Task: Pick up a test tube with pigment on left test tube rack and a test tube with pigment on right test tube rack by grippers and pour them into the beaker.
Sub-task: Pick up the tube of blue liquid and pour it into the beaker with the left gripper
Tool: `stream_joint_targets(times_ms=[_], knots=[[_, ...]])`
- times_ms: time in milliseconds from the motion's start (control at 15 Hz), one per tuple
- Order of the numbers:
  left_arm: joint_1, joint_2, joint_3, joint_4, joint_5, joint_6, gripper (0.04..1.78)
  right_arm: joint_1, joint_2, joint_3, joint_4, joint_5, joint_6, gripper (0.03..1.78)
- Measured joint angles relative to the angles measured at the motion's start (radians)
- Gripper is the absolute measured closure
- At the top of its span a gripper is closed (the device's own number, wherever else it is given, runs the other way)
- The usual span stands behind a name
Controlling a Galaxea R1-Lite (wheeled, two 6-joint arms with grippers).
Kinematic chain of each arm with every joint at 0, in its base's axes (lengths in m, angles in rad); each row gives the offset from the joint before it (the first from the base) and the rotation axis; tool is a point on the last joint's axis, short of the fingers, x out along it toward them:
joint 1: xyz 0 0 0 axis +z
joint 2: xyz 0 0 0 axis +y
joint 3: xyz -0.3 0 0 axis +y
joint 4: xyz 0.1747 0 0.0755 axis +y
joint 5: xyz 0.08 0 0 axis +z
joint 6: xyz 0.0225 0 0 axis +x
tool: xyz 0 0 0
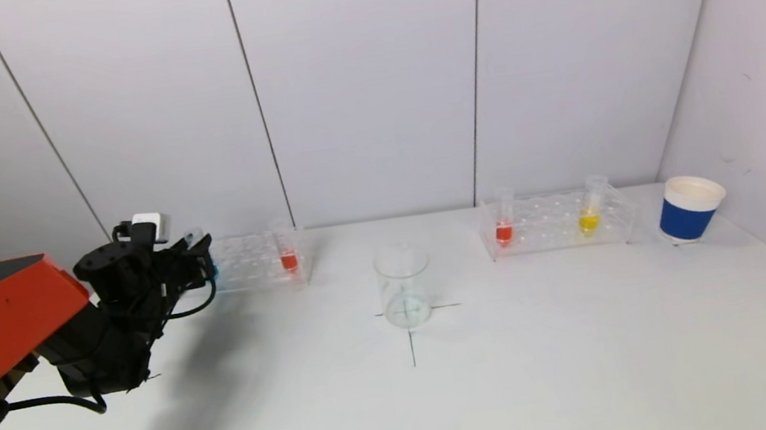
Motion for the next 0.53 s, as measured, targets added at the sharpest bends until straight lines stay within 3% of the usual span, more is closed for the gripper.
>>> stream_joint_targets(times_ms=[533], knots=[[-0.001, -0.068, -0.002, 0.054, 0.001, -0.003, 1.38, 0.000, 0.000, 0.000, 0.000, 0.000, 0.000, 0.04]])
